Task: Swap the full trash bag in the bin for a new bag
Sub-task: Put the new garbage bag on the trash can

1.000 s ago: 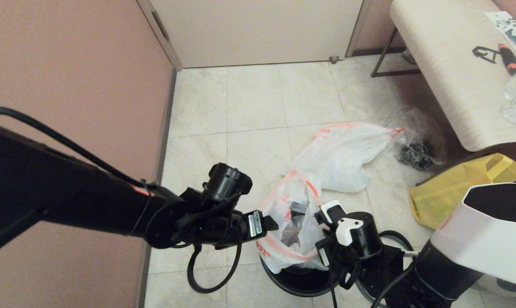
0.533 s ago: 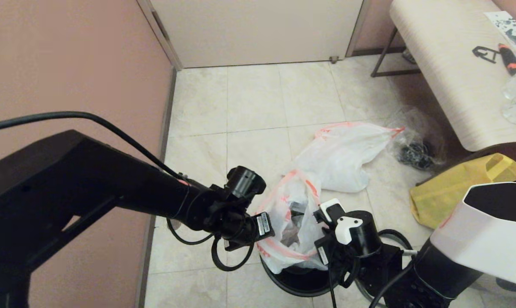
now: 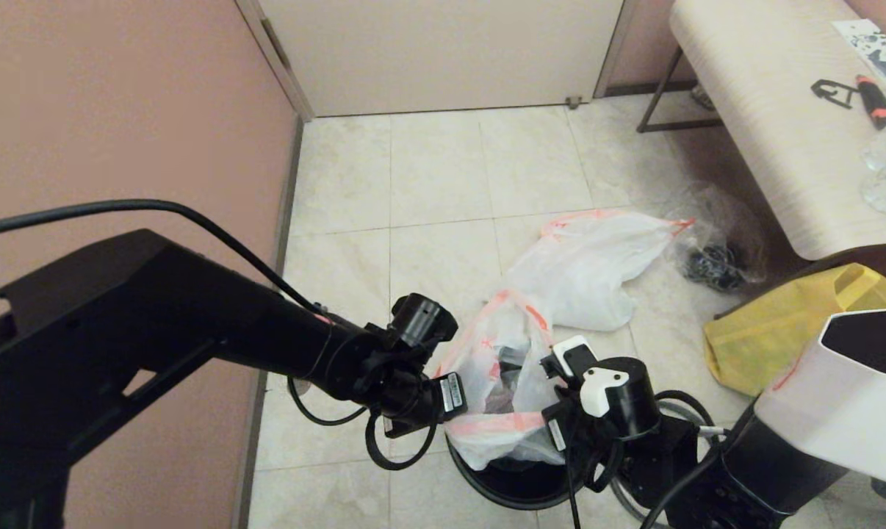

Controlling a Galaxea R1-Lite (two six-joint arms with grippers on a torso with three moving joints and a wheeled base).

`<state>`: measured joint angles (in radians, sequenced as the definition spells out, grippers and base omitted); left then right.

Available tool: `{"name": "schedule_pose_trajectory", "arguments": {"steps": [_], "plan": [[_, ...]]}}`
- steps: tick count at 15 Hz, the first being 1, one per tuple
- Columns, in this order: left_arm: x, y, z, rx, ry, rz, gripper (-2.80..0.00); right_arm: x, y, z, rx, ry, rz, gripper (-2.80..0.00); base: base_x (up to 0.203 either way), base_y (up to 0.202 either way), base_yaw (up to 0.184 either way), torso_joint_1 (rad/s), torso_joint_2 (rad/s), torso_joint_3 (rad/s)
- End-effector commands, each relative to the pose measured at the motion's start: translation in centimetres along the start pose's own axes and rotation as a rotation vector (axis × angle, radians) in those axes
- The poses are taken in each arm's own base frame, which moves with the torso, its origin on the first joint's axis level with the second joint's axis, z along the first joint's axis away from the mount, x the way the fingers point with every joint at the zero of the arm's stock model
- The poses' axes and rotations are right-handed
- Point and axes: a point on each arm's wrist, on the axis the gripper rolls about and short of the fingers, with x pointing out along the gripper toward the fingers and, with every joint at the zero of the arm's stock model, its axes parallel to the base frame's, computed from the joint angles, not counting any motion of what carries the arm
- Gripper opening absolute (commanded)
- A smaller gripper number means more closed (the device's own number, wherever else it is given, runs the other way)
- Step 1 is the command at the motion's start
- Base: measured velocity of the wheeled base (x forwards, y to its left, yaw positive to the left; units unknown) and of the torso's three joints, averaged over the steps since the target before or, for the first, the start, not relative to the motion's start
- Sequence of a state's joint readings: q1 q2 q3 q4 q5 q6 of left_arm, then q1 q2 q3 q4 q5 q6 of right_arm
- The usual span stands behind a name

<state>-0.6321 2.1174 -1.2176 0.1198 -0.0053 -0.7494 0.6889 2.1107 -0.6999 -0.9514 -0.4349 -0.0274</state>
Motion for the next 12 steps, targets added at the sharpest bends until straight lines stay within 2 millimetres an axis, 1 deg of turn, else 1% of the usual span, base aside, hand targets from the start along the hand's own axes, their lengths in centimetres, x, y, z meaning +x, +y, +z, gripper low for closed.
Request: {"name": "schedule_pose_trajectory", "arguments": {"steps": [1,3,4,5,6,7,9,12], "plan": [[-1.2,0.0,-0.1,-0.001,-0.011,-0.011,-2.8,-1.1,-0.5,0.7,0.011,-0.019,-0.003,-2.8,0.0,0.0,0.0,0.0,0.0,0.0],[-3.0,0.4,-0.8,0.014,-0.013,-0.018,-2.8,-2.7,-1.2,0.8,-0.005,0.011,-0.005,-2.8,0.0,0.0,0.0,0.0,0.0,0.0],[-3.3,0.7,-1.9,0.057,0.013,-0.005,-2.8,-3.8,-1.5,0.6,-0.026,0.041,-0.006,-2.8,0.0,0.0,0.0,0.0,0.0,0.0],[-3.2,0.8,-3.4,0.135,0.057,0.016,-2.8,-5.0,-1.7,0.5,-0.051,0.079,-0.001,-2.8,0.0,0.0,0.0,0.0,0.0,0.0],[-2.6,0.8,-3.8,0.156,0.08,0.032,-2.8,-5.9,-2.0,0.1,-0.073,0.127,0.003,-2.8,0.0,0.0,0.0,0.0,0.0,0.0],[-2.2,0.6,-3.8,0.164,0.081,0.033,-2.8,-6.4,-2.1,-0.5,-0.076,0.163,0.003,-2.8,0.0,0.0,0.0,0.0,0.0,0.0],[-1.2,-0.1,-4.2,0.184,0.096,0.035,-2.8,-6.4,-2.0,-1.9,-0.091,0.24,0.005,-2.8,0.0,0.0,0.0,0.0,0.0,0.0],[1.4,-0.8,-4.3,0.201,0.115,0.06,-2.8,-5.0,-1.5,-4.1,-0.079,0.332,0.002,-2.8,0.0,0.0,0.0,0.0,0.0,0.0]]}}
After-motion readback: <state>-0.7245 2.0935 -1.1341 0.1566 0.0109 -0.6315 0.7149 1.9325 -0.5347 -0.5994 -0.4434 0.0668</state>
